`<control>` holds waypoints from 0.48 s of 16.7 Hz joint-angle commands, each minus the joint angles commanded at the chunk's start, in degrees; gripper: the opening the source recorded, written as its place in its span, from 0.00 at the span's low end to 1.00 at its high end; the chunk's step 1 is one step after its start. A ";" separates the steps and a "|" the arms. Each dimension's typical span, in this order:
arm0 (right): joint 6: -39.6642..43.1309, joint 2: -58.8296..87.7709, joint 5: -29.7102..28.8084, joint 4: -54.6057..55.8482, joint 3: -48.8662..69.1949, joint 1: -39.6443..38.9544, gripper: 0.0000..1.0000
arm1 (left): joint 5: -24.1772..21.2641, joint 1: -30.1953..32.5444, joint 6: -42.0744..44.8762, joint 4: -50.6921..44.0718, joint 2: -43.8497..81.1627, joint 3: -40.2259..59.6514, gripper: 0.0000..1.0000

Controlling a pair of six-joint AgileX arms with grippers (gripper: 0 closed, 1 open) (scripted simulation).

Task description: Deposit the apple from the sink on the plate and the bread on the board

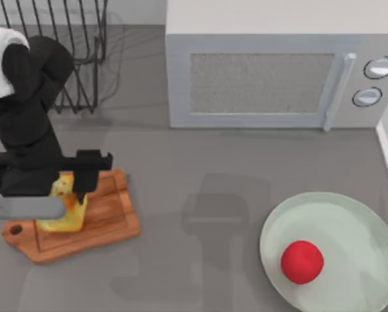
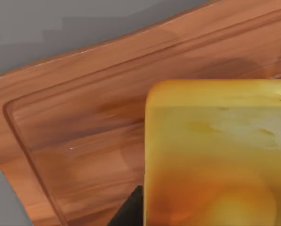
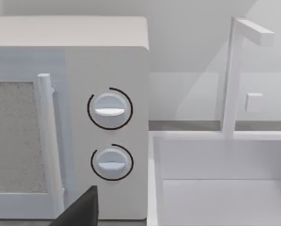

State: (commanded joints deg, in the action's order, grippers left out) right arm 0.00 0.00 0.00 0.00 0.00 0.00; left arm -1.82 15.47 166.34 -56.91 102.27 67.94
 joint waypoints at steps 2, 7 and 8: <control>0.00 0.00 0.00 0.00 0.00 0.00 1.00 | 0.00 0.00 0.00 0.00 0.00 0.00 0.75; 0.00 0.00 0.00 0.00 0.00 0.00 1.00 | 0.00 0.00 0.00 0.00 0.00 0.00 1.00; 0.00 0.00 0.00 0.00 0.00 0.00 1.00 | 0.00 0.00 0.00 0.00 0.00 0.00 1.00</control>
State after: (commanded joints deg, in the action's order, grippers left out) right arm 0.00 0.00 0.00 0.00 0.00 0.00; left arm -1.82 15.47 166.34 -56.91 102.27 67.94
